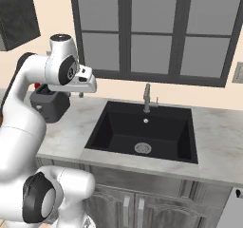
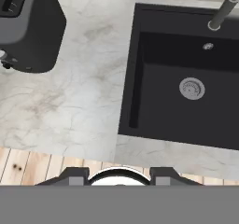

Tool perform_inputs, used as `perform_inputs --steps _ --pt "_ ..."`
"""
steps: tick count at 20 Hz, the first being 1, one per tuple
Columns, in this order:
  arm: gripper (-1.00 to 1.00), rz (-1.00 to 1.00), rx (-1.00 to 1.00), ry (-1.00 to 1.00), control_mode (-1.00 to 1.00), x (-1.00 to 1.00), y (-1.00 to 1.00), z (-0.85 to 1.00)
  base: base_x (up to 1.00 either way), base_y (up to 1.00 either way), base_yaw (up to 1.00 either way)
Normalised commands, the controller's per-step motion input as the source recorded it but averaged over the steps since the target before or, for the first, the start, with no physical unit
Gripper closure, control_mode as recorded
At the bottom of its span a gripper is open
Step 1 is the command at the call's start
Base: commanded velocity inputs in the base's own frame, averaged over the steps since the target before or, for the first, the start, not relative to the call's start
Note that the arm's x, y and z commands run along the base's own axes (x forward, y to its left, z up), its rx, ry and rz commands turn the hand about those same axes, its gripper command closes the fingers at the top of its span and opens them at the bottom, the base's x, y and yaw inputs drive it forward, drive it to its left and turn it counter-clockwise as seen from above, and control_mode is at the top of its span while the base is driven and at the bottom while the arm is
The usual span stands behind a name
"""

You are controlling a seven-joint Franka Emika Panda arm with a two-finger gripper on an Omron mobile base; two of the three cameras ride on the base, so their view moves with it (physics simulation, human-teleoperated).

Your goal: Open the drawer on the left and place the cutting tools on the cutting board.

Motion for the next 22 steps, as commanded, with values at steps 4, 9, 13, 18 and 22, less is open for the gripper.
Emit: perform_inputs --steps 4,9,13,18,22 --pt "-1.00 0.00 0.00 0.00 -1.00 -0.05 0.00 0.00 0.00 0.00 0.00" --pt "-1.00 0.04 0.00 -0.04 -1.00 -0.16 0.14 0.00 0.00 0.00 0.00" --pt "-1.00 0.01 0.00 -0.05 -1.00 -0.12 0.18 0.00 0.00 0.00 0.00" --pt "-1.00 0.00 0.00 -0.05 -1.00 -0.03 0.24 0.00 0.00 0.00 0.00" --pt "-1.00 0.00 0.00 -0.04 -1.00 0.00 0.24 0.00 0.00 0.00 0.00"
